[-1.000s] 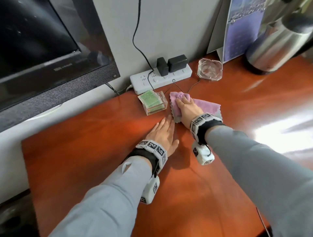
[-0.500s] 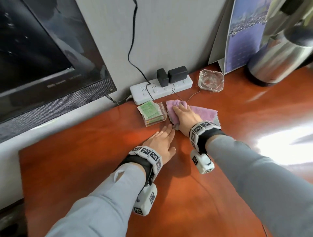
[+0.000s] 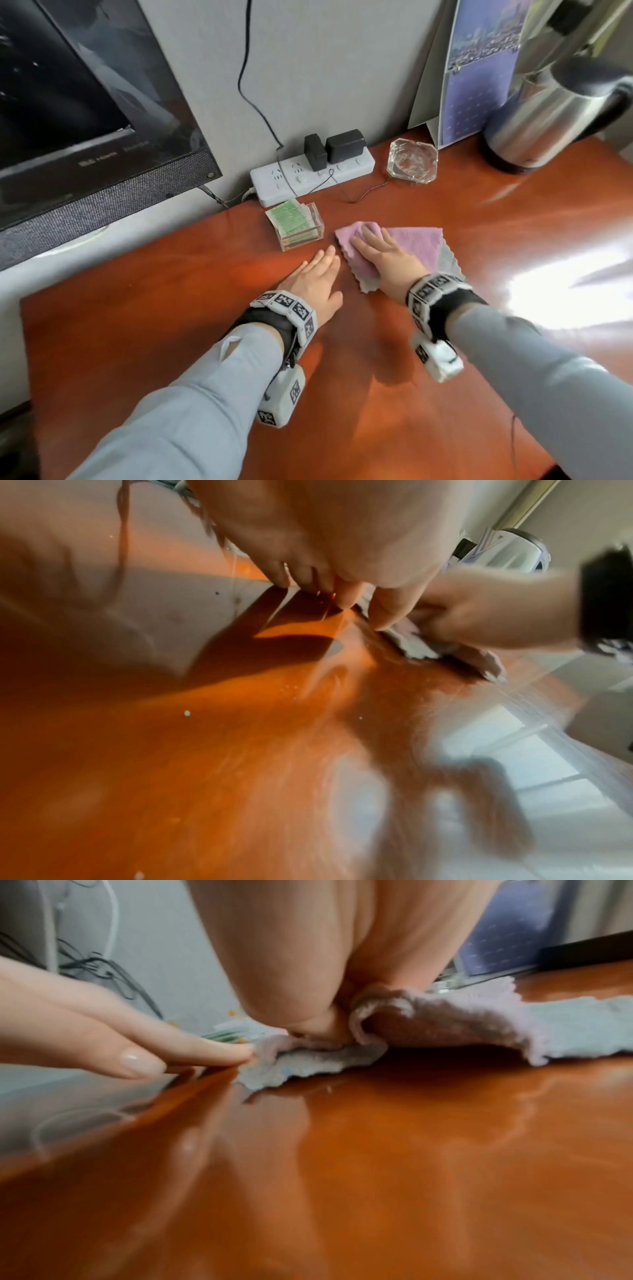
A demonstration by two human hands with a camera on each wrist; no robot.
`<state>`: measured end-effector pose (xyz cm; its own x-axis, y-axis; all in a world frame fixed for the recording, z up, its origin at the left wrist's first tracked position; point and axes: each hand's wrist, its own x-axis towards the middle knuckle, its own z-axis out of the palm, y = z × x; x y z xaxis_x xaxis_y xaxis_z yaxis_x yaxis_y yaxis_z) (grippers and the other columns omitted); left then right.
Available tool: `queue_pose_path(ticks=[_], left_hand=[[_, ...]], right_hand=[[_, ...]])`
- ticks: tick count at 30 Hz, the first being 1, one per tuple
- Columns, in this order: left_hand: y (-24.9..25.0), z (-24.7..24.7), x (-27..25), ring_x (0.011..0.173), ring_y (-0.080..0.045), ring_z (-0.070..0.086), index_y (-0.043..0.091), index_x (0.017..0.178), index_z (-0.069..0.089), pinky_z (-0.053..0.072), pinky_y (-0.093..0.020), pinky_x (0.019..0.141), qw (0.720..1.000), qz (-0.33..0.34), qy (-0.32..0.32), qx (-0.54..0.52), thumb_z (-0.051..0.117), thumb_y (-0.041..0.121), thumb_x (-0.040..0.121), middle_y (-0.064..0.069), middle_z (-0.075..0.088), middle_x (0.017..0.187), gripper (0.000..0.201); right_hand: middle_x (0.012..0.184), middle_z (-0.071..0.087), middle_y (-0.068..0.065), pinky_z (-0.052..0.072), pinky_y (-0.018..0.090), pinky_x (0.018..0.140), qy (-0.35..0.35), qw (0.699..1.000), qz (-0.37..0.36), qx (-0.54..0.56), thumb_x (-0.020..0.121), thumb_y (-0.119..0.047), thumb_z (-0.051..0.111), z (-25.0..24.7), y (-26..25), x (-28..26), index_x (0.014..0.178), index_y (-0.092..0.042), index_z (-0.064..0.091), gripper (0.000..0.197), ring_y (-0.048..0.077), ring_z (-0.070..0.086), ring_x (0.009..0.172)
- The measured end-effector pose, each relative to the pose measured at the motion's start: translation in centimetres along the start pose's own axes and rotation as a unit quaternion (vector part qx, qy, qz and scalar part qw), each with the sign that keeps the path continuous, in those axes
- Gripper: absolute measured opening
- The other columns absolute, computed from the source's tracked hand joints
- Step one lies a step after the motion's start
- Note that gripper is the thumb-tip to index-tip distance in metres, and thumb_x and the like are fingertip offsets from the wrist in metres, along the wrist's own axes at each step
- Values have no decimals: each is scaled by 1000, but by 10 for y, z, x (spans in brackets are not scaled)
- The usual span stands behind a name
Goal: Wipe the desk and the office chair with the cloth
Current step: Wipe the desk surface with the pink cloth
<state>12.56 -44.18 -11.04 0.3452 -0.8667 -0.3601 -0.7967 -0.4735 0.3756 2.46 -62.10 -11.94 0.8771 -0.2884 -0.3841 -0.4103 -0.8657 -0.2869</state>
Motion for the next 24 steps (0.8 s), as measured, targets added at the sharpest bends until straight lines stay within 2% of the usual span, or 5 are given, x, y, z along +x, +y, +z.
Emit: queue_pose_path(ticks=[7, 15, 18, 21, 24], left_hand=[[2, 6, -1, 153, -12, -5, 14, 160, 5, 3, -32, 125, 999, -13, -17, 33, 38, 34, 102, -1, -11, 167, 69], [12, 11, 0, 154, -15, -3, 11, 159, 9, 5, -33, 124, 998, -46, -4, 33, 39, 33, 103, -3, -7, 167, 68], [16, 13, -1, 154, -14, -3, 12, 159, 7, 5, -32, 124, 997, -69, -3, 26, 38, 35, 103, -3, -8, 167, 68], [26, 27, -15, 154, -16, -5, 12, 159, 5, 5, -33, 125, 996, -91, 5, 22, 40, 38, 103, -4, -11, 167, 72], [37, 49, -43, 154, -16, -7, 13, 159, -1, 3, -34, 125, 995, -84, 17, 57, 40, 43, 102, -3, -15, 166, 77]], right_hand=[[161, 9, 13, 30, 49, 114, 56, 988, 147, 11, 79, -9, 67, -17, 78, -21, 154, -13, 20, 88, 38, 10, 146], [164, -4, 7, -4, 43, 123, 23, 994, -99, 35, 97, -15, 51, 44, -30, -78, 157, -15, 14, 71, 30, -14, 149], [158, -11, -3, -11, 30, 118, 20, 998, -23, 47, 94, -12, 57, 29, 17, -82, 157, -18, 10, 79, 18, -16, 146], [163, 2, 14, 4, 36, 121, 61, 990, 121, 26, 87, -20, 69, 2, 86, -79, 156, -9, 15, 88, 37, 1, 150], [161, 7, 19, 16, 45, 119, 64, 986, 153, 14, 82, -18, 72, 2, 93, -83, 153, -8, 19, 90, 43, 9, 145]])
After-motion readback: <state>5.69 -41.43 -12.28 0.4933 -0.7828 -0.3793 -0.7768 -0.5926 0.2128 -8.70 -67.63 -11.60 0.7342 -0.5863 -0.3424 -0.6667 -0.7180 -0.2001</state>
